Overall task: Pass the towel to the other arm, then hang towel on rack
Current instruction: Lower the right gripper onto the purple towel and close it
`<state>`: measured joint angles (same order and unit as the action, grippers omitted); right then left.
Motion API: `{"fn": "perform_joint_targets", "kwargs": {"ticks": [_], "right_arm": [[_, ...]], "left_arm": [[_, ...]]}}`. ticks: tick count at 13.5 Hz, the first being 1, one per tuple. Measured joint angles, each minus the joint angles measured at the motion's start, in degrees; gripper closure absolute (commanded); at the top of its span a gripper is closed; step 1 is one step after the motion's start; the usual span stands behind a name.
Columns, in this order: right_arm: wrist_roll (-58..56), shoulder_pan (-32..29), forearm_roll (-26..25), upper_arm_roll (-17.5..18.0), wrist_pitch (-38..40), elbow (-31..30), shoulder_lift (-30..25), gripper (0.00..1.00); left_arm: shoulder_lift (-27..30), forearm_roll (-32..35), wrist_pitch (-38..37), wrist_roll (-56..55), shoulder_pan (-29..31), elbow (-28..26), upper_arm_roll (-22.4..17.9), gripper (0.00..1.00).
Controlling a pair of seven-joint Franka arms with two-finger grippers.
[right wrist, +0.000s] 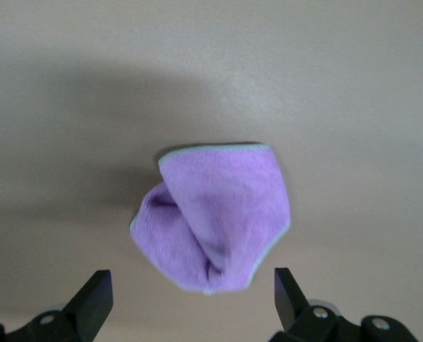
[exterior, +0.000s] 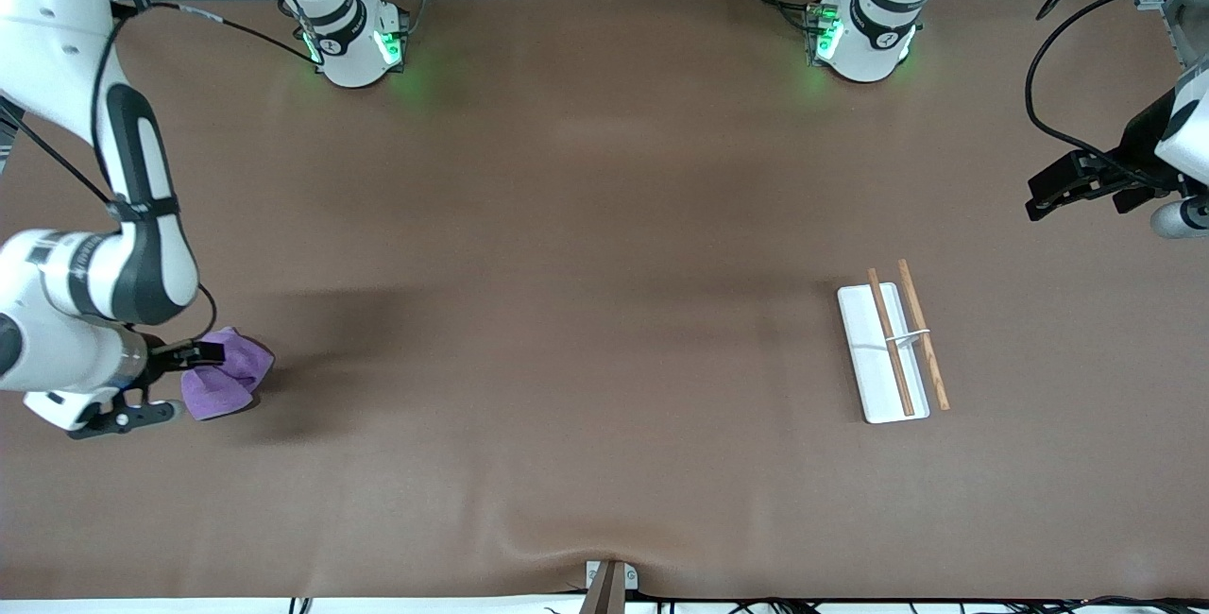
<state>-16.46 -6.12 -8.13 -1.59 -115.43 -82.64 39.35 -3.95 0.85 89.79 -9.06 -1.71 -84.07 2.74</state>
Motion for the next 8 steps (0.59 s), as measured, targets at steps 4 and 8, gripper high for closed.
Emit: {"fn": "perform_joint_targets", "kwargs": {"ticks": [4, 8], "right_arm": [[3.94, -0.46, 0.08, -0.16, -2.82, 0.07, 3.05, 0.0], [10.27, -0.64, 0.19, -0.19, -4.46, 0.11, 4.89, 0.38]], "left_arm": [[0.11, 0.0, -0.71, -0.04, 0.09, -0.04, -0.01, 0.0], [0.15, 0.0, -0.71, -0.04, 0.1, -0.02, 0.0, 0.0]]}}
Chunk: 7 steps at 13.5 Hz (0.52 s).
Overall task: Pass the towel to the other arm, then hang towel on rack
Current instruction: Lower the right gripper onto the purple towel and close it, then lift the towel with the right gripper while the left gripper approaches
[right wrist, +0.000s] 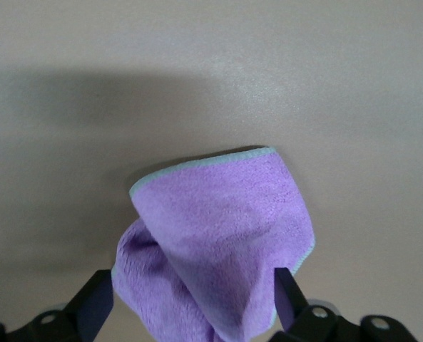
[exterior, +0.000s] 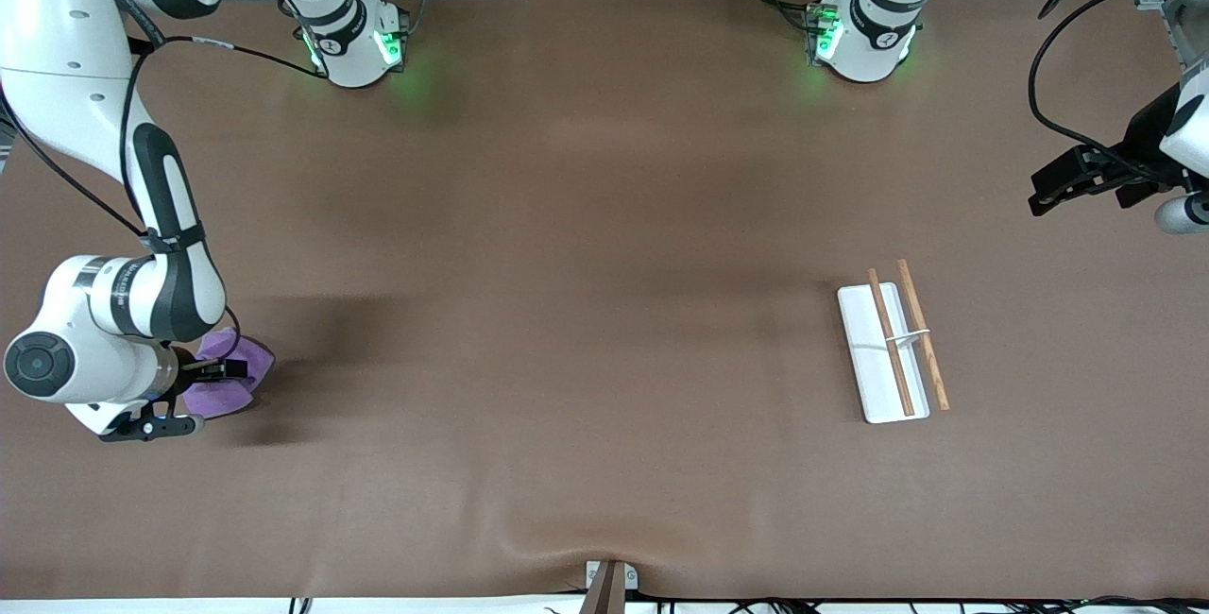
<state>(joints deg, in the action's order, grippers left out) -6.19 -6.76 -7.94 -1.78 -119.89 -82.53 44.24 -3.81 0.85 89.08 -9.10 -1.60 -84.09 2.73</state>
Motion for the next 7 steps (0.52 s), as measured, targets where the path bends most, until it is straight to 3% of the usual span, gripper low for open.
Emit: {"fn": "perform_joint_targets", "kwargs": {"ticks": [2, 3, 7], "right_arm": [[2.81, -0.35, 0.01, -0.06, -1.27, 0.06, 0.83, 0.84], [3.41, -0.58, 0.01, -0.06, -1.63, 0.14, 1.17, 1.0], [3.8, -1.45, 0.51, -0.07, -1.84, 0.49, 1.41, 1.0]], "left_arm": [[0.0, 0.0, 0.0, 0.0, 0.0, 0.0, 0.03, 0.0], [0.0, 0.0, -0.01, 0.0, 0.0, -0.02, 0.07, 0.0], [0.55, -0.03, -1.28, -0.02, -0.05, -0.01, 0.39, 0.0]]}}
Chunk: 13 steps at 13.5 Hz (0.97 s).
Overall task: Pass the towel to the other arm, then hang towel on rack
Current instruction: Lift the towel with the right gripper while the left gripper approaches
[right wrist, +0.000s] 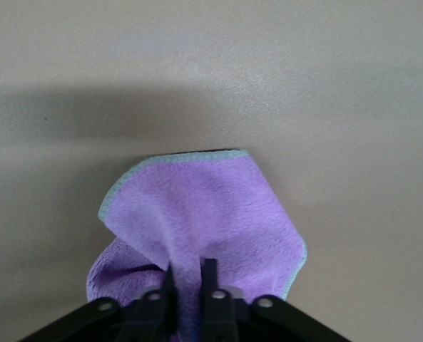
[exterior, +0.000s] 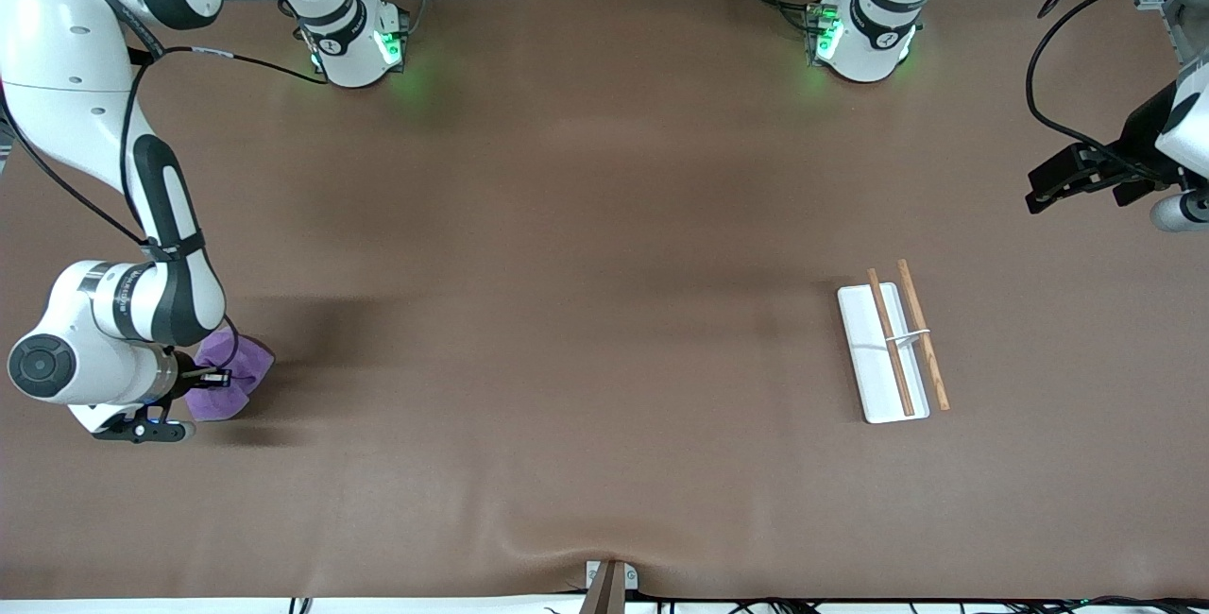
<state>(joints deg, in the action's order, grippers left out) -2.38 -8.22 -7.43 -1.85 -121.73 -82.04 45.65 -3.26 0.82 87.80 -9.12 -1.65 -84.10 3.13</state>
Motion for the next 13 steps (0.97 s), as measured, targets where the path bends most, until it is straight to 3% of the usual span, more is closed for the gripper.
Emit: {"fn": "perform_joint_targets", "kwargs": {"ticks": [7, 13], "right_arm": [[0.19, -0.17, 0.55, 0.44, -0.02, 3.36, -1.44, 1.0], [0.08, 0.09, 0.59, 5.25, 3.97, 4.43, -13.04, 1.0]], "left_arm": [[-0.32, 0.0, -0.45, -0.09, 0.09, -0.38, -0.07, 0.0], [-1.93, -0.46, 2.54, -0.04, -0.88, -0.58, 0.34, 0.0]]}}
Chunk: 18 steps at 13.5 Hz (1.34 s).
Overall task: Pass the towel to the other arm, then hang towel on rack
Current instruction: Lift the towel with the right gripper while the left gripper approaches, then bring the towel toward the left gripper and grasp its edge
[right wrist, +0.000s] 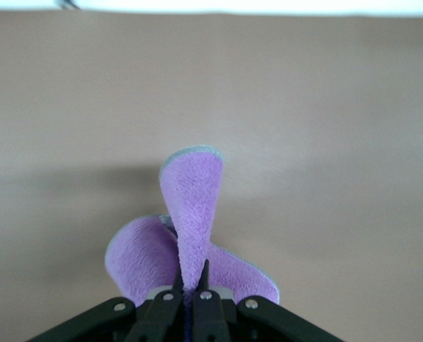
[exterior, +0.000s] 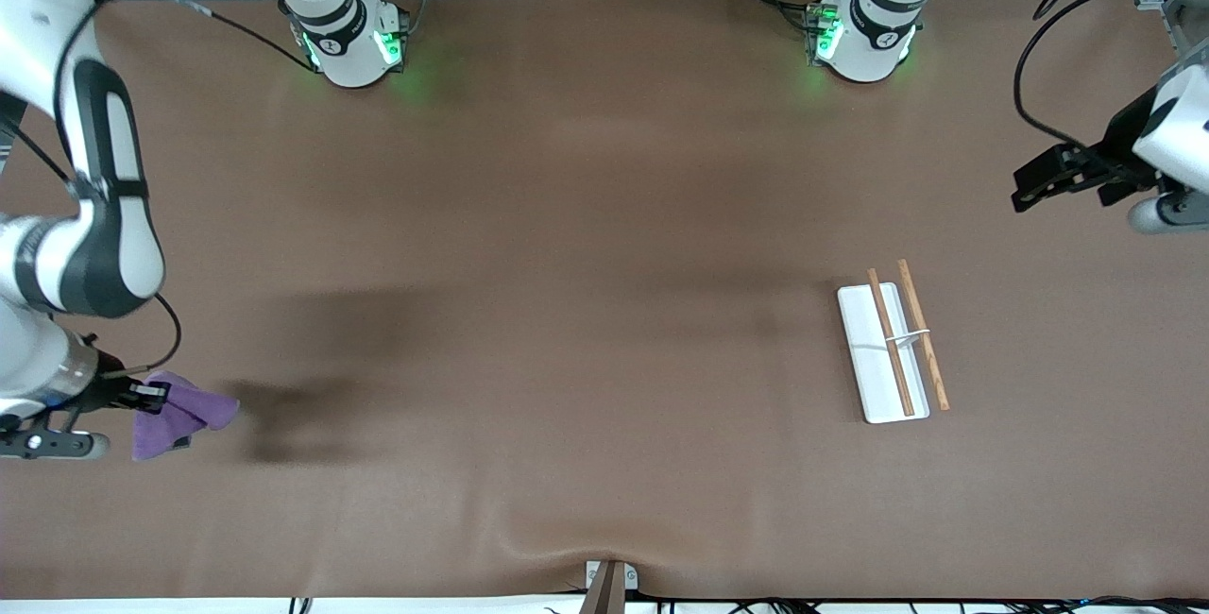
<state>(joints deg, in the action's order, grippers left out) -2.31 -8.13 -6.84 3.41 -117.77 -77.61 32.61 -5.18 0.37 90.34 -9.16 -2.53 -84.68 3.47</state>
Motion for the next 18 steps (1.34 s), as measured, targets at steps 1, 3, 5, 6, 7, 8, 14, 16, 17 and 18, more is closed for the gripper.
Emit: {"fn": "perform_joint_targets", "kwargs": {"ticks": [1, 3, 5, 6, 7, 8, 14, 16, 17, 18], "right_arm": [[-0.02, 0.16, 0.0, 1.57, 1.35, 0.0, -1.92, 1.0], [0.0, 1.14, 0.03, 4.64, 3.7, -0.07, -5.04, 1.0], [0.25, 3.22, 0.07, 6.73, 4.89, -0.2, -6.8, 1.0], [0.73, 4.43, 0.11, 7.5, 5.58, -0.24, -7.03, 1.0], [1.54, 5.56, 0.14, 8.36, 6.06, -0.35, -7.0, 1.0], [2.86, 6.38, 0.2, 9.68, 6.13, -0.62, -6.99, 1.0], [19.35, 9.63, 0.27, 19.56, 6.13, -1.45, -7.0, 1.0], [25.13, 12.16, 0.29, 20.4, 5.99, -1.45, -7.0, 1.0], [29.0, 13.65, 0.29, 20.69, 5.77, -1.46, -7.0, 1.0], [32.52, 15.3, 0.27, 20.78, 5.31, -1.48, -6.98, 1.0]], "left_arm": [[-1.24, -0.71, 2.0, -0.01, -0.21, -0.07, 0.04, 0.0], [-3.97, -6.17, 6.04, -0.28, -0.43, -0.11, 0.07, 0.0], [-6.42, -11.7, 8.03, -2.05, -0.8, -0.13, 0.13, 0.0], [-7.5, -12.91, 9.22, -3.46, -1.55, -0.13, 0.19, 0.0], [-8.52, -13.33, 10.95, -5.78, -2.82, -0.12, 0.23, 0.0], [-9.56, -13.39, 12.45, -9.25, -4.68, -0.13, 0.29, 0.0], [-18.15, -13.39, 23.21, -42.4, -17.35, 0.17, 0.62, 0.0], [-21.8, -13.39, 25.63, -51.58, -21.08, 1.68, 0.57, 0.0], [-23.23, -13.39, 26.88, -55.93, -22.6, 2.43, 0.57, 0.0], [-24.1, -13.39, 27.79, -59.68, -23.66, 3.0, 0.56, 0.0]]}}
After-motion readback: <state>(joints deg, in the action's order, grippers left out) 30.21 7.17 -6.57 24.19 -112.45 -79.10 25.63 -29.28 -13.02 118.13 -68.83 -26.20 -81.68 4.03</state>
